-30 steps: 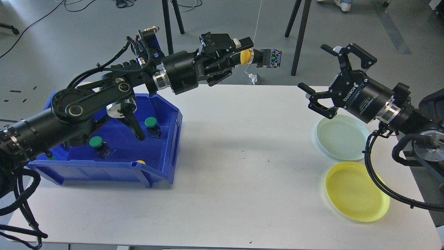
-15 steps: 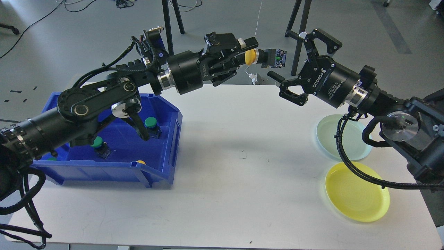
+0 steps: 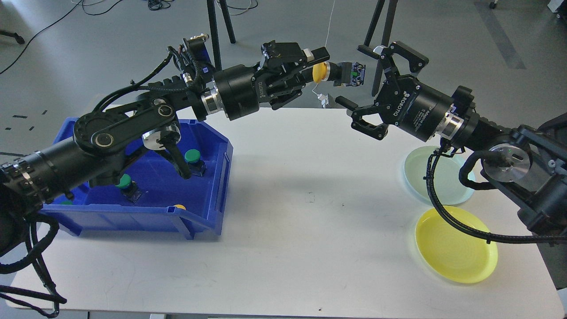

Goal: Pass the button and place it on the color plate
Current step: 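Bring the right gripper to the button held by the left gripper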

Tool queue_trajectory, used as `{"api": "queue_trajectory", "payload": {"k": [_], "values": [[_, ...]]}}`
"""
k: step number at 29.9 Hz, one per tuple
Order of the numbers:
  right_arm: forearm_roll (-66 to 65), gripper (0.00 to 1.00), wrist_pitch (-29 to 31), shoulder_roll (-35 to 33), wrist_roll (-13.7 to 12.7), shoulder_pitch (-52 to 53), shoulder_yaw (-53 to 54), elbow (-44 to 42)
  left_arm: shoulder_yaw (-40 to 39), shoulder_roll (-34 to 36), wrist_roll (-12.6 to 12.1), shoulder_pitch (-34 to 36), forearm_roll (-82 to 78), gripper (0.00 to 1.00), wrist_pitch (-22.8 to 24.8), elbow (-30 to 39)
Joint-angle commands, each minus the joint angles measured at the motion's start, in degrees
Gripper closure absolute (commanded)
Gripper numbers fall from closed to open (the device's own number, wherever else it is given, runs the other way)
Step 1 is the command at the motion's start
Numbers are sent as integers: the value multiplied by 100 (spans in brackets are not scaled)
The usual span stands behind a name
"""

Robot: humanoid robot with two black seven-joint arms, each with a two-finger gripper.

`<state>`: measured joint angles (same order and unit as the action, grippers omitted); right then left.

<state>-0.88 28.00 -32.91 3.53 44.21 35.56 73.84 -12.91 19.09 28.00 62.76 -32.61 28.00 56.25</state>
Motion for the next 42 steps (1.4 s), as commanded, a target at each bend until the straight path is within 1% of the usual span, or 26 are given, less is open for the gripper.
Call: {"api": "queue_trajectory", "payload": {"k": [1, 11, 13, 16, 19, 23, 27, 31, 34, 39, 40, 42], "values": [[-18, 7, 0, -14, 24, 53, -31, 7, -1, -2, 0, -1, 0, 92, 0, -8], [-193, 7, 0, -32, 33, 193, -172, 7, -1, -2, 0, -1, 0, 92, 0, -44], [-202, 8, 0, -32, 33, 228, -233, 7, -1, -2, 0, 8, 0, 92, 0, -35], [-202, 12, 0, -23, 33, 229, -234, 7, -1, -11, 0, 8, 0, 91, 0, -35], [-202, 20, 0, -5, 33, 229, -234, -2, -1, -11, 0, -1, 0, 91, 0, -44], [-202, 34, 0, 12, 33, 237, -234, -10, -1, -11, 0, 8, 0, 91, 0, -35], [-211, 56, 0, 3, 33, 237, -234, -10, -1, -2, 0, -1, 0, 91, 0, -35], [-211, 82, 0, -5, 33, 237, -234, -28, 8, -11, 0, -1, -8, 91, 0, -35], [-211, 88, 0, -14, 25, 246, -234, -19, 17, -11, 0, -1, -17, 90, 0, -35], [-211, 91, 0, -14, 25, 246, -234, -37, 17, -11, 0, -1, -17, 86, 0, -26], [-211, 91, 0, -14, 25, 246, -234, -37, 17, -11, 0, -1, -17, 83, 0, -26], [-211, 92, 0, -14, 25, 237, -242, -46, 17, -11, 0, -1, -17, 69, 0, -26]]}}
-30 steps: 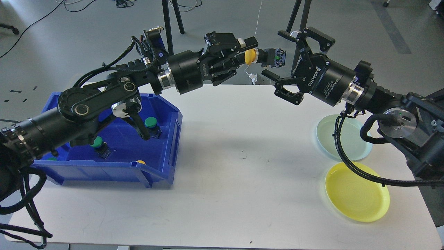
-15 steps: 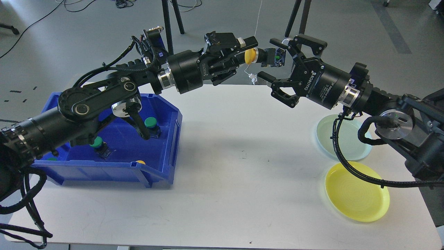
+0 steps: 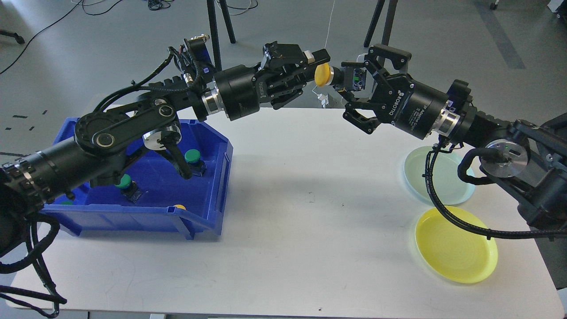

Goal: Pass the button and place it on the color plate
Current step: 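Bring the right gripper to the button held by the left gripper, then grasp the button with the right gripper and open the left gripper, then carry the button with the right gripper and release it on the yellow plate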

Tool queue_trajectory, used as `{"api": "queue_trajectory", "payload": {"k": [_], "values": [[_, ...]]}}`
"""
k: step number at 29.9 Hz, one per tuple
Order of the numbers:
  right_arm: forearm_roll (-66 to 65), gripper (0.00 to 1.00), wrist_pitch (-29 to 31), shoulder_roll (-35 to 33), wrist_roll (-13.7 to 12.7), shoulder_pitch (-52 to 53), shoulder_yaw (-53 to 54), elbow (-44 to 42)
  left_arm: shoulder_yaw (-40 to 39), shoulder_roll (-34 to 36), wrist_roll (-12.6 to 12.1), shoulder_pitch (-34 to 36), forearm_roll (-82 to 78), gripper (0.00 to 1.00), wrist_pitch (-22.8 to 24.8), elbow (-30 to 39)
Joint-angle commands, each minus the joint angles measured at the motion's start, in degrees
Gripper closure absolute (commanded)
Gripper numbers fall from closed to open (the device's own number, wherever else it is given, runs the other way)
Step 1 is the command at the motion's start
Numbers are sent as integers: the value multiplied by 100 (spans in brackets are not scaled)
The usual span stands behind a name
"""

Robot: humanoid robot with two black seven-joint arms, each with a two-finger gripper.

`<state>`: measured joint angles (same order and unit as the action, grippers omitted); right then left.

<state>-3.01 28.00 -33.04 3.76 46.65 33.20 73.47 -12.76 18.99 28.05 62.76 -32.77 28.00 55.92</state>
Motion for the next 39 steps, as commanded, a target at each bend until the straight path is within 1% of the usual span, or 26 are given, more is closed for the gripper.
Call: {"api": "queue_trajectory", "payload": {"k": [1, 2, 3, 6, 13, 15, 18, 22, 25, 30, 32, 34, 36, 39], "values": [[3, 92, 0, -9, 2, -7, -15, -9, -7, -1, -5, -1, -1, 53, 0, 7], [-6, 93, 0, -9, 2, -7, -15, -9, -25, -1, -5, -1, 16, 38, 0, 7], [-6, 93, 0, -18, 2, -25, -15, -9, -25, -1, -5, -9, 16, 37, 0, 7], [3, 93, 0, -53, 2, -86, 20, 9, -34, -1, -5, -9, 16, 29, 0, 7], [29, 94, 0, -439, 2, -402, 221, 105, -43, 8, -5, -9, 16, 28, 0, 7], [29, 95, 0, -527, 2, -613, 388, 184, -43, 8, -5, -9, 16, 28, 0, 7], [20, 99, 0, -685, 2, -1043, 678, 272, -43, 8, -5, -9, 16, 27, 0, 7], [11, 99, 0, -1036, 2, -1623, 1003, 439, -43, 8, -5, -9, 16, 27, 0, 7], [11, 99, 0, -1292, 10, -2351, 1538, 484, -43, 8, -5, -18, 16, 27, 0, 7], [3, 99, 0, -1310, 10, -4012, 2830, 387, -43, 8, -5, -18, 16, 27, 0, 7], [3, 99, 0, -1310, 80, -4575, 3121, 264, -43, 8, -5, -18, 16, 27, 0, 7], [3, 99, 0, -1310, 325, -5015, 3166, 54, -43, 8, -5, -18, 16, 27, 0, 7], [3, 99, 0, -1275, 484, -5306, 3166, -253, -43, 8, -5, -18, 16, 27, 0, 7], [2, 99, 0, -1187, 494, -5517, 3123, -754, -34, 8, -5, -18, 8, 27, 0, 7]]}}
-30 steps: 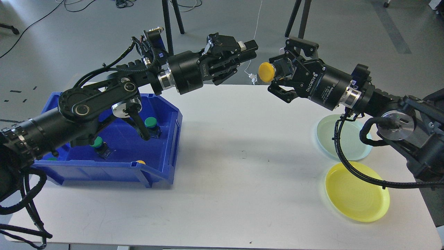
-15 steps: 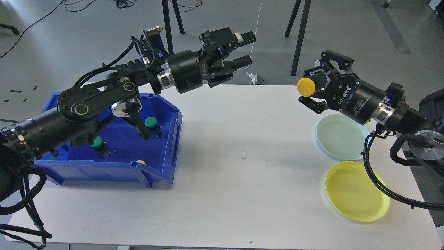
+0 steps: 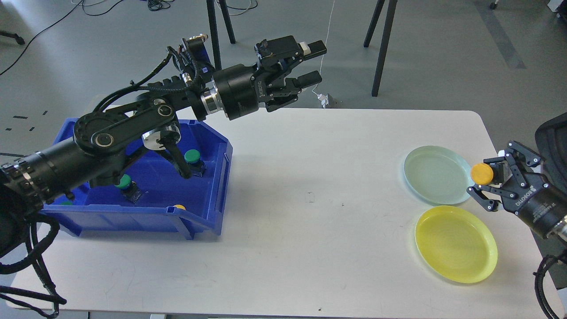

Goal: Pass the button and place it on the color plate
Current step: 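Carry the button with the right gripper and release it on the yellow plate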

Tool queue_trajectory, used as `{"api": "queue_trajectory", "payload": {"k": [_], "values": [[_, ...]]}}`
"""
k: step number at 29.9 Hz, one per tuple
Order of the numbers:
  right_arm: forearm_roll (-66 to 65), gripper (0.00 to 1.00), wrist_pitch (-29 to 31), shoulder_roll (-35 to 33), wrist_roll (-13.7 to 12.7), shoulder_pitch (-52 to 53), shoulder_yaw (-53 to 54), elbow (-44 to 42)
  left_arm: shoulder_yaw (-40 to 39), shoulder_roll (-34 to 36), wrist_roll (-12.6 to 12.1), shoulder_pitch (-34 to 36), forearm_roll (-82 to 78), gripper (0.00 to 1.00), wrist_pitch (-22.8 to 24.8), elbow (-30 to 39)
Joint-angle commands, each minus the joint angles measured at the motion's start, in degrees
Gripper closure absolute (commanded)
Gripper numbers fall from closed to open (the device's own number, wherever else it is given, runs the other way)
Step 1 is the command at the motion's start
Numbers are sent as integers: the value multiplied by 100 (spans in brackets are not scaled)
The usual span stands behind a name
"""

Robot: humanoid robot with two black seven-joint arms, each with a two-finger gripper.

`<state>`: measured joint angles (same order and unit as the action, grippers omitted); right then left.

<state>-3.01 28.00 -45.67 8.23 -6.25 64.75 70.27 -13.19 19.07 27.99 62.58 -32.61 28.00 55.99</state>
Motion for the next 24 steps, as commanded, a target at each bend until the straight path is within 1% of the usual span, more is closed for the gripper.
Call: {"api": "queue_trajectory", "payload": {"k": [1, 4, 9, 13, 14, 16, 18, 21, 23, 24], "values": [[-7, 99, 0, 111, 47, -262, -41, -557, 9, -9, 1, 0, -8, 27, 0, 0], [-129, 99, 0, 251, 47, -333, -85, -743, 9, -9, 1, 0, -8, 27, 0, 0], [-586, 99, 0, 400, 47, -289, -296, -682, 9, -9, 1, 0, 0, 27, 0, 0], [-1280, 98, 0, 568, 47, -201, -358, -708, 9, -9, 1, -9, 0, 27, 0, 9], [-1429, 94, 0, 603, 47, -175, -358, -708, 9, -9, 1, -9, 1, 27, 0, 9], [-1475, 82, -198, 682, 47, -148, -375, -717, 9, -9, 1, -9, 0, 27, 0, 9], [-1475, 72, -242, 770, 47, -139, -366, -717, 9, -9, 1, -9, 1, 27, 0, 9], [-1466, 62, -269, 814, 55, -131, -323, -717, 9, -9, 1, -9, -8, 27, 0, 9], [-1466, 52, -278, 814, 64, -122, -296, -734, 9, -9, 1, -9, -8, 27, 0, 9], [-1466, 44, -278, 814, 64, -104, -296, -743, 9, -9, 1, 0, 0, 27, 0, 9]]}}
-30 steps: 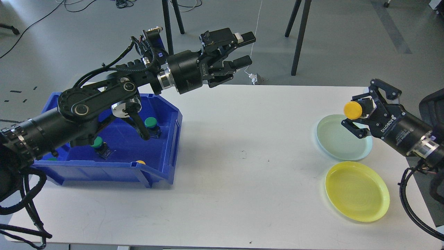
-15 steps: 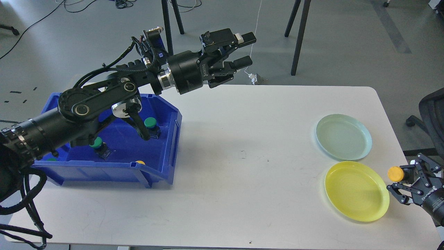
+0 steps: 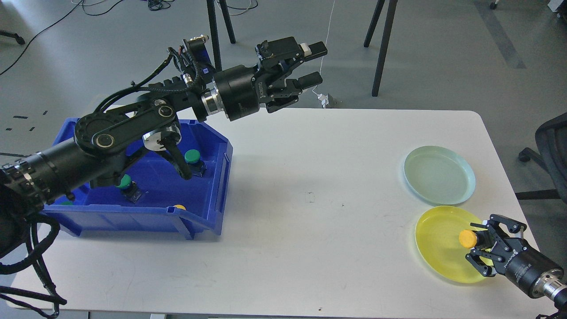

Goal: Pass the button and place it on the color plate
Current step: 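Carry the button with the right gripper and release it on the yellow plate, then lower the left gripper into the bin and grasp a green-capped button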

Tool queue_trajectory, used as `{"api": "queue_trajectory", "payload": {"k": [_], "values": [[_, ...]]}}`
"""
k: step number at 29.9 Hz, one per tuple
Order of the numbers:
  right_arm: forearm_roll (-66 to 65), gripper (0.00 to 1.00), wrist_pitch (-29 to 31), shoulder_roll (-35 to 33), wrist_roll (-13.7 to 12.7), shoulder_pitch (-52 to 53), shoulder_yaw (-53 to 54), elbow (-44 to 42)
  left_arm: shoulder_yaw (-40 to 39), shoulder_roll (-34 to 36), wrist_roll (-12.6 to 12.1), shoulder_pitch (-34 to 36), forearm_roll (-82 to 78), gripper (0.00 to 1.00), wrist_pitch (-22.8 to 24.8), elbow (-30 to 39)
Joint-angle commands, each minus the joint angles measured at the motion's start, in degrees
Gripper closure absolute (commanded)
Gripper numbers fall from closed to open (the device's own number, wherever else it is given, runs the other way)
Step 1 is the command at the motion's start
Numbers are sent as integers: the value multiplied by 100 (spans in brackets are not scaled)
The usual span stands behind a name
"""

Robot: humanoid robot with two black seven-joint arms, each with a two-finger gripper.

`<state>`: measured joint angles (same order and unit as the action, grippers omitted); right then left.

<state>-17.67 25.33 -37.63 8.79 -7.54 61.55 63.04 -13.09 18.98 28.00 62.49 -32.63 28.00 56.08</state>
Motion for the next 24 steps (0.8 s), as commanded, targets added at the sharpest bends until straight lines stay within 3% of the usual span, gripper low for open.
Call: {"api": "queue_trajectory", "payload": {"k": [1, 3, 5, 19, 22, 24], "values": [[0, 35, -11, 10, 9, 51, 24, -28, 0, 0, 0, 0, 2, 27, 0, 0], [0, 21, -11, 10, 9, 69, 24, -28, 0, 0, 0, 0, -7, 27, 0, 0], [9, 1, -2, 1, 0, 69, 24, -28, 0, 0, 0, 0, -7, 27, 0, 0], [272, 1, 267, 19, 18, 7, 68, 357, -26, 53, 0, -18, 11, 27, 0, 43], [396, 1, 267, -43, 18, 16, 348, 691, -237, 237, 0, -123, 239, 27, 0, 96], [396, 1, 267, -52, -17, 86, 682, 841, -281, 762, 0, -237, 239, 26, 0, 367]]}}
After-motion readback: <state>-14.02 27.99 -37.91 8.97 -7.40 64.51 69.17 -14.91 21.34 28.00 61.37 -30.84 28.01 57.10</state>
